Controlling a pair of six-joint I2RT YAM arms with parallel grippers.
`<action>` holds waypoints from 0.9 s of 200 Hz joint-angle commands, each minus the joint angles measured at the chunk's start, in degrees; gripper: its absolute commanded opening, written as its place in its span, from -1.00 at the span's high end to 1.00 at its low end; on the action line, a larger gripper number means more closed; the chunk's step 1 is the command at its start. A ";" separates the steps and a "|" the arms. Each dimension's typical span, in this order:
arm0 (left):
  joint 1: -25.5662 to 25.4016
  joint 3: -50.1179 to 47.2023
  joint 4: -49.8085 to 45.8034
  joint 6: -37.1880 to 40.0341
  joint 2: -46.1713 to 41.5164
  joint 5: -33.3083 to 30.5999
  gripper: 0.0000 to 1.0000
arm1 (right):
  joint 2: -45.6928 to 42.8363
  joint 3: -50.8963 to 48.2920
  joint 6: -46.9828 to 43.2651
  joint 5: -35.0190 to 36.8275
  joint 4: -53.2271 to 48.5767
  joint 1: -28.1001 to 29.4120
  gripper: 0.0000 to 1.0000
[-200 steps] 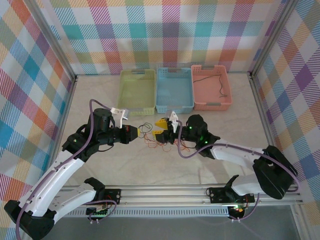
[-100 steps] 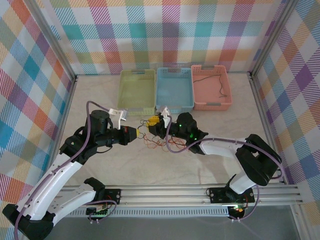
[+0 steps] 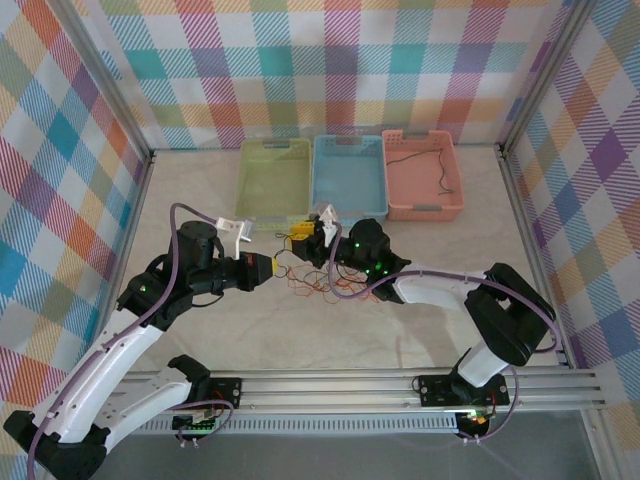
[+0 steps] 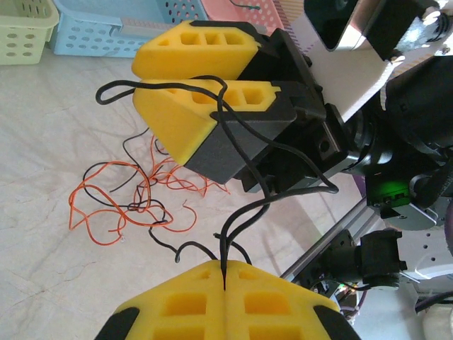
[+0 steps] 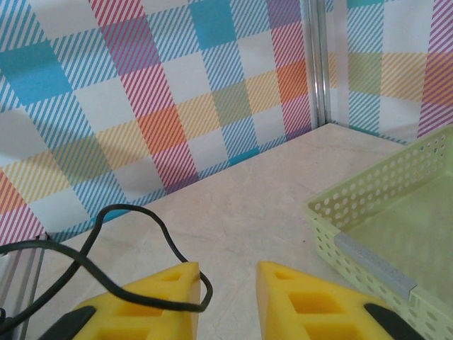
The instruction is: Untangle the cables
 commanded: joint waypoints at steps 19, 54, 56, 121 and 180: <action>-0.46 -1.13 0.64 -0.83 -1.47 3.91 1.00 | -0.75 1.15 1.00 1.38 3.95 0.13 0.53; -0.46 -0.99 0.36 -0.48 -1.88 5.28 1.00 | -1.75 -0.09 0.00 2.49 4.84 0.13 0.59; -0.46 -1.04 0.45 -0.50 -1.86 5.48 1.00 | -1.75 -0.09 -0.08 2.52 4.78 0.13 0.59; -0.41 -2.10 1.49 -1.28 -2.53 9.18 1.00 | -0.01 0.68 -3.21 7.53 5.78 -0.12 0.80; -0.46 -3.98 1.09 -1.22 -2.88 9.53 1.00 | 0.35 0.24 -3.45 5.07 7.96 -2.04 0.95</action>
